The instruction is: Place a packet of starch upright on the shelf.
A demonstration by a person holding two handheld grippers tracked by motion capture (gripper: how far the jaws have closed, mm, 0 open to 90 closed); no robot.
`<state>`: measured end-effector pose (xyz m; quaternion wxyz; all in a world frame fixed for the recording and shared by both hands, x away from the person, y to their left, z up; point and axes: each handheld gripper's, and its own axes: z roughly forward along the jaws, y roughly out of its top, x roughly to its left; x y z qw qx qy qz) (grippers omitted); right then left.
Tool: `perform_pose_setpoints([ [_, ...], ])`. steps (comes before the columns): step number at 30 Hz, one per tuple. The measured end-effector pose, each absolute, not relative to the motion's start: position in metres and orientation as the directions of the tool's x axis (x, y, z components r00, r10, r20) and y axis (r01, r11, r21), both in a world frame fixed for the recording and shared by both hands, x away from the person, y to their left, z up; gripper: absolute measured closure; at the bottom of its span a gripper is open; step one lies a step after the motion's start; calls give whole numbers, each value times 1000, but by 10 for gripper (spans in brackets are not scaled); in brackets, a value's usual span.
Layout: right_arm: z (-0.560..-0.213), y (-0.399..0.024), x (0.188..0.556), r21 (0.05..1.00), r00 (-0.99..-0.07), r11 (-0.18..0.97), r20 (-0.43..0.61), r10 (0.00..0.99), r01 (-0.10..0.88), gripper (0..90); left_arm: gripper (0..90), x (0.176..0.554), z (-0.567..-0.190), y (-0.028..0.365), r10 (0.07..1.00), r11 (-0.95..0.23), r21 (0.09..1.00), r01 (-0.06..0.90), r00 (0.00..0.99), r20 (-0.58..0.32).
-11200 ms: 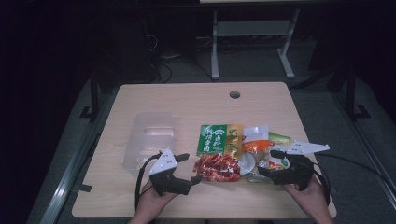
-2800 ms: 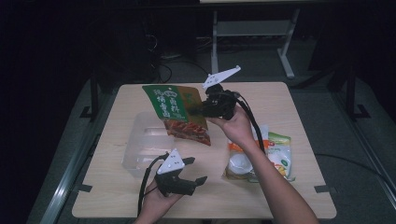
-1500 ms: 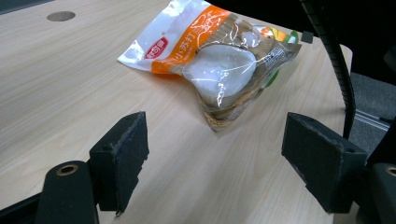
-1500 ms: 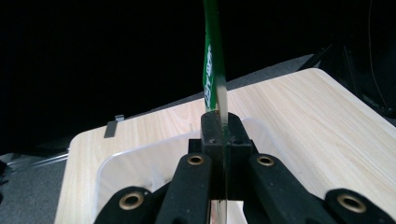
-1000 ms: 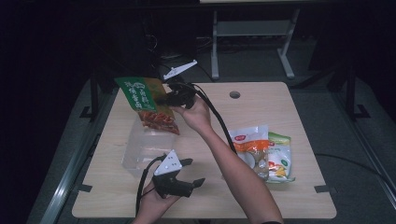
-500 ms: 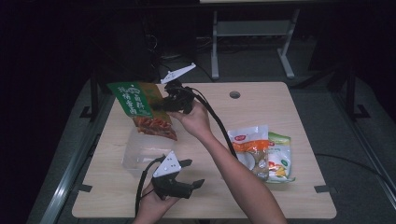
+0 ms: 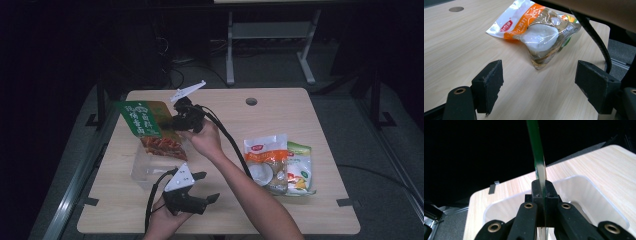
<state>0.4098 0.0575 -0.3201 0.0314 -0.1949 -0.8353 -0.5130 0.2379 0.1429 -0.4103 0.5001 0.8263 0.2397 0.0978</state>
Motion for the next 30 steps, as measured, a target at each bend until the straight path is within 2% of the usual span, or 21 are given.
perform_pose_setpoints([
  [8,-346,53,411,841,-911,377,285,299,387,895,219,239,-411,143,496,-387,871,303,865,-80],
  [24,-361,40,406,837,-920,402,272,283,371,876,219,239,-412,142,497,-395,865,310,864,-82],
  [30,-357,39,404,828,-922,428,249,297,362,740,219,239,-413,141,502,-389,865,316,860,-88],
])
